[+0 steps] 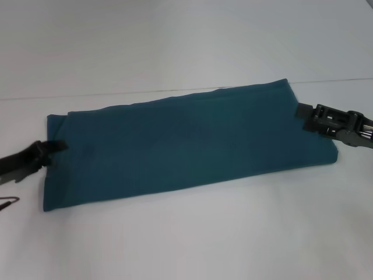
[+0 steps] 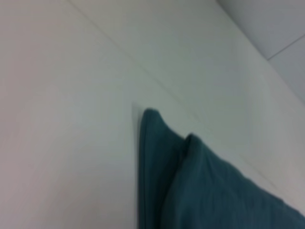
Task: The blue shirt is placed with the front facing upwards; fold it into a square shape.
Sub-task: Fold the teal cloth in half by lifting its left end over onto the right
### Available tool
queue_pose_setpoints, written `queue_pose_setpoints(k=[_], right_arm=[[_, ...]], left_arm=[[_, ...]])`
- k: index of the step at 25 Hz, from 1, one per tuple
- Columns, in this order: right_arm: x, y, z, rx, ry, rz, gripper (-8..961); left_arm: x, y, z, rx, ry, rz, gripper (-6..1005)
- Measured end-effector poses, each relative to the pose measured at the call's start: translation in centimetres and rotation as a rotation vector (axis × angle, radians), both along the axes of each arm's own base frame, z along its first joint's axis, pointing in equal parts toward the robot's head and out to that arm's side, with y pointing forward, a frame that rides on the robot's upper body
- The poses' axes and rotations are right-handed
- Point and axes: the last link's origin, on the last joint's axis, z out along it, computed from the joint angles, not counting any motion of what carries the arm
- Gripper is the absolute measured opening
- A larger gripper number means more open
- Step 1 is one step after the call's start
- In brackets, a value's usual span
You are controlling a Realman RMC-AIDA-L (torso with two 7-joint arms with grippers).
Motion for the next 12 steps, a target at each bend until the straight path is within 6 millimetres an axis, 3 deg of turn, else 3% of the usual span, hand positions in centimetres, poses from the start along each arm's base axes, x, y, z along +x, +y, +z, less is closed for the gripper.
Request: queue_pose_setpoints(k=[5, 12], right_arm=[[0.1, -0.1, 0.0, 0.001, 0.003, -0.002, 898], [0.0, 0.0, 0.0, 0.0, 0.005, -0.002, 896]], left_arm=[[0.0, -0.2, 0.9, 0.009, -0.016, -0.003, 610], [0.3, -0.8, -0.2, -0.018, -0.039, -0.009, 610]])
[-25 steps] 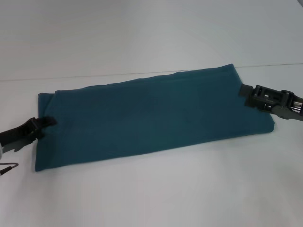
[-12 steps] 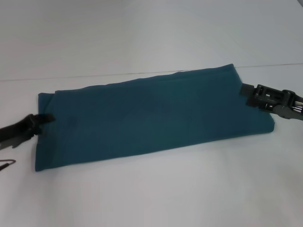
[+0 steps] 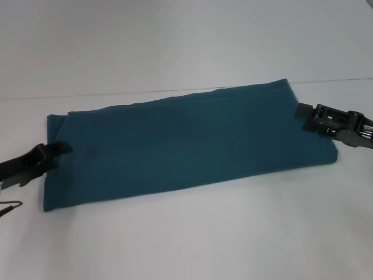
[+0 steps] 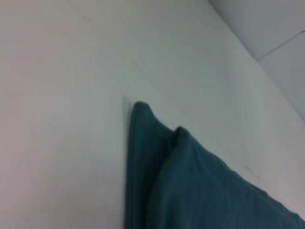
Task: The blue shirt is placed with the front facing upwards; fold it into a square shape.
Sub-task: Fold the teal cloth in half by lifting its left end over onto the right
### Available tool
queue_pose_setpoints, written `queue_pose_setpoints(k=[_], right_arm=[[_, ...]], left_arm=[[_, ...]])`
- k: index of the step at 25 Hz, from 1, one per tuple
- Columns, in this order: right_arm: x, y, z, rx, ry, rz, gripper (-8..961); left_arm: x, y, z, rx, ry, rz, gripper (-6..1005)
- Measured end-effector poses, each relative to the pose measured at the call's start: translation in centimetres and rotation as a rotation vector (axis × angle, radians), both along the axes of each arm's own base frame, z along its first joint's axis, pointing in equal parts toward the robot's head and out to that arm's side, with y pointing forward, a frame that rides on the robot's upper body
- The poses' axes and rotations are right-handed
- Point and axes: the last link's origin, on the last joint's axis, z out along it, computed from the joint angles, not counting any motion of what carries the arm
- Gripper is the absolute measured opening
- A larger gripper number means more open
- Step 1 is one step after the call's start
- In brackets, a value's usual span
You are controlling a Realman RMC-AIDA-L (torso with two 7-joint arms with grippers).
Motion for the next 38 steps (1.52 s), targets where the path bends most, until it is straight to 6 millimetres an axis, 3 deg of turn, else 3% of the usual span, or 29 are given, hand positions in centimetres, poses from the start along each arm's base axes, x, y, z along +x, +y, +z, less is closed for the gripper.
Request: queue_pose_setpoints(k=[10, 20, 31, 38], right_arm=[[0.1, -0.1, 0.0, -0.002, 0.001, -0.006, 893], [0.3, -0.1, 0.1, -0.003, -0.002, -0.018, 891], [0.1, 0.1, 0.3, -0.002, -0.001, -0.01, 888], [0.0, 0.2, 0.1, -0.002, -0.002, -0.009, 886]], left_arm=[[0.8, -0.1, -0.8, -0.011, -0.023, -0.016, 611], [-0.3, -0.4, -1.6, -0.011, 0.002, 0.037, 612], [2.1, 0.3, 1.8, -0.068, 0.009, -0.141, 631], [2.1, 0.5, 2.2, -0.097, 0.087, -0.158, 665]])
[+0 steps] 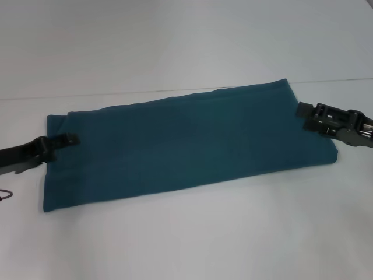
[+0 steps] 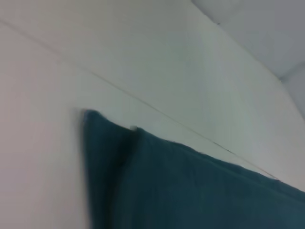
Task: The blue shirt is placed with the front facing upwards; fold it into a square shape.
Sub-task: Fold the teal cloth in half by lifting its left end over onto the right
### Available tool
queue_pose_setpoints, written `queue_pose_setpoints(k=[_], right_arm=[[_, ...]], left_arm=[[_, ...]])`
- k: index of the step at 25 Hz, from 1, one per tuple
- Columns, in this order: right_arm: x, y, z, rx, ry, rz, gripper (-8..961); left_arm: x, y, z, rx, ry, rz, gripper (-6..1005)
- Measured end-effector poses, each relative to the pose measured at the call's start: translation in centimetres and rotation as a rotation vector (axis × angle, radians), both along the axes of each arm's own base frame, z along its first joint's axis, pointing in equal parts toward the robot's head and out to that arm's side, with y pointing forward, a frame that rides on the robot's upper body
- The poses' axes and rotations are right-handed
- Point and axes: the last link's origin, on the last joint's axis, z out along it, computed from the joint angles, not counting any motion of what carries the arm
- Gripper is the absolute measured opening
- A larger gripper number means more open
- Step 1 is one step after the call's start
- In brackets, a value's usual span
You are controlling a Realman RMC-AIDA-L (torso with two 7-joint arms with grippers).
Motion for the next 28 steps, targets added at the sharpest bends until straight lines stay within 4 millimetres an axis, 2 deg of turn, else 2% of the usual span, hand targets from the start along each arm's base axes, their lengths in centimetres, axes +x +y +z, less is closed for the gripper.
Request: queue_pose_setpoints(k=[1, 3, 11, 28], right_arm=[[0.0, 0.0, 0.0, 0.0, 0.0, 0.0, 886], [0.0, 0.0, 0.0, 0.0, 0.0, 0.0, 886], [0.1, 0.0, 0.0, 0.001, -0.001, -0.004, 884], [0.3, -0.1, 0.1, 0.006, -0.001, -0.011, 879]], left_arm=[[-0.3, 0.2, 0.0, 0.016, 0.017, 0.024, 670], [-0.8, 0.4, -0.4, 0.043, 0.04, 0.062, 873], [-1.3, 0.7, -1.6, 0.07, 0.131, 0.066, 899], [-1.4, 1.1, -2.0, 0.043, 0.213, 0.021, 899]])
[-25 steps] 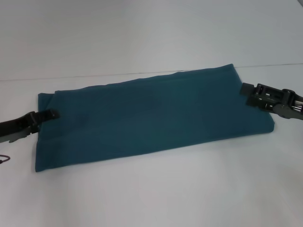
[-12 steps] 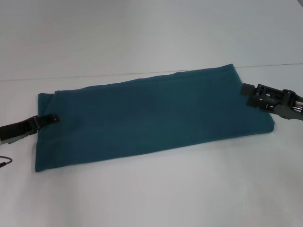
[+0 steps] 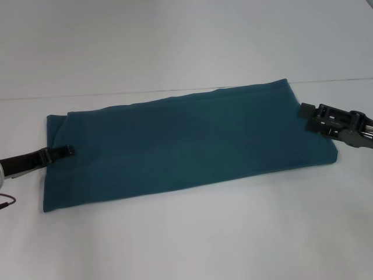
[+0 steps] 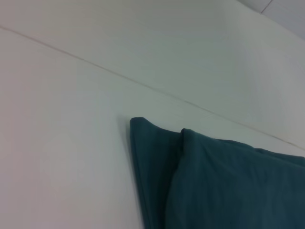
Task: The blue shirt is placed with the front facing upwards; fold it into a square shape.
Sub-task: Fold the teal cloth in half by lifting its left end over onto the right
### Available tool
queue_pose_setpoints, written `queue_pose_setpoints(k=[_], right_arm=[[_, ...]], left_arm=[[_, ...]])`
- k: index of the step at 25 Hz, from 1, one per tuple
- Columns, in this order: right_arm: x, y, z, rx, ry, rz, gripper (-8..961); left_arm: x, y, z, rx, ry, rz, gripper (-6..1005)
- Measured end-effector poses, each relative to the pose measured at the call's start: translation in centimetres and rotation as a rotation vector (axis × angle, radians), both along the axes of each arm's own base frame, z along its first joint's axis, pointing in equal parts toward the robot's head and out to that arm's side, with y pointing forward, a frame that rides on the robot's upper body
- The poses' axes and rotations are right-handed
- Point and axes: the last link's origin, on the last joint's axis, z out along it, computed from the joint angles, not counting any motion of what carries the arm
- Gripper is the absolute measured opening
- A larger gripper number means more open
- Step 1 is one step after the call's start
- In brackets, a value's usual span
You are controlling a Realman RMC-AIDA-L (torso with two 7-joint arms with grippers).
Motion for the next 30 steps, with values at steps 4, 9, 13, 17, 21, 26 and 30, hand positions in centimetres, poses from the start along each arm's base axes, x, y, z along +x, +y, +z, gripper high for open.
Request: queue_pose_setpoints(k=[4, 9, 13, 17, 21, 26, 30], right_arm=[[-0.01, 0.02, 0.01, 0.0, -0.001, 0.001, 878], [0.08, -0.02, 0.07, 0.001, -0.002, -0.002, 877], [0.1, -0.04, 0.06, 0.001, -0.002, -0.003, 876], [0.1, -0.03, 0.06, 0.002, -0.003, -0.002, 875], [0.09, -0.02, 0.07, 0.002, -0.003, -0.001, 874], [0.09, -0.02, 0.07, 0.002, -0.003, -0.001, 873], [0.09, -0.01, 0.09, 0.004, -0.003, -0.001, 872]], left_arm=[[-0.08, 0.06, -0.11, -0.012, 0.017, 0.001, 900], [-0.22, 0.1, -0.09, -0.006, 0.022, 0.008, 900], [-0.33, 0.04, -0.13, -0.005, 0.021, 0.013, 900], [-0.46, -0.05, -0.16, -0.005, 0.019, 0.018, 900], [-0.55, -0.14, -0.36, -0.013, 0.019, 0.022, 898], [-0.53, -0.13, -0.59, -0.031, 0.03, 0.019, 898], [-0.13, -0.23, -0.95, -0.054, 0.015, 0.008, 899]])
